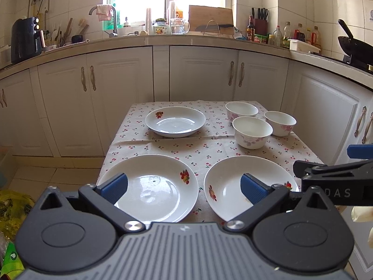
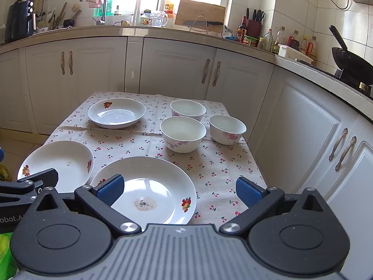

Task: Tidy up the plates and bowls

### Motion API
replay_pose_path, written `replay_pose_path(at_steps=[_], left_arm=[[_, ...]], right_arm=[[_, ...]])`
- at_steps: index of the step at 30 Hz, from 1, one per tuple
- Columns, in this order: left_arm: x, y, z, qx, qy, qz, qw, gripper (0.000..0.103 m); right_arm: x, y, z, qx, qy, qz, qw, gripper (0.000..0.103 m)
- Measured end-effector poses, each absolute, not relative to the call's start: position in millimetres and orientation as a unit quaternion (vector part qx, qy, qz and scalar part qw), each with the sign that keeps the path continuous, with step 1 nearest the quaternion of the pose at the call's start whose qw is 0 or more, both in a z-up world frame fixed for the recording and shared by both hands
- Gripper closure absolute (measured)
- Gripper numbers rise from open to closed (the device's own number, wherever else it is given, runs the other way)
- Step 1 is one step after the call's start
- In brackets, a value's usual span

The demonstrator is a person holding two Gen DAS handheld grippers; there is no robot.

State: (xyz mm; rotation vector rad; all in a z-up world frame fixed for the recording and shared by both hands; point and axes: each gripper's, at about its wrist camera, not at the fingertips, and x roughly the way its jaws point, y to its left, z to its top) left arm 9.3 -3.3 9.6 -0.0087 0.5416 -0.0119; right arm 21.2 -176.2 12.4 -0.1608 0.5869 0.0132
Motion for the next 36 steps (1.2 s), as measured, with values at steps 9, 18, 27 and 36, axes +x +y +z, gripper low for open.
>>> replay_pose_path(at_steps=[9,18,27,36], left_arm=[[9.0,-2.2,10.5,-0.002,0.266,-0.005,0.964,0.001],[9.0,-2.7,12.6,-0.001,0.265,-0.005,0.964,0.001],[9.2,-3.2,13.8,0.000,0.265,-0.005,0.964,0.001],[9.5,-4.2,14.3,0.001,0.263,-0.005,0.965,0.001]], right_arm=[[23.4,-176.0,13.3,-0.076,0.291,0.008,0.954,0.000],[23.6,-175.6,12.9,-0.076,0.290,0.007,0.954,0.000],[23.9,-175.9,13.0,-0.076,0.289,0.006,0.954,0.000],[24.2,-176.2,12.9,-0.076,0.289,0.005,0.954,0.000]])
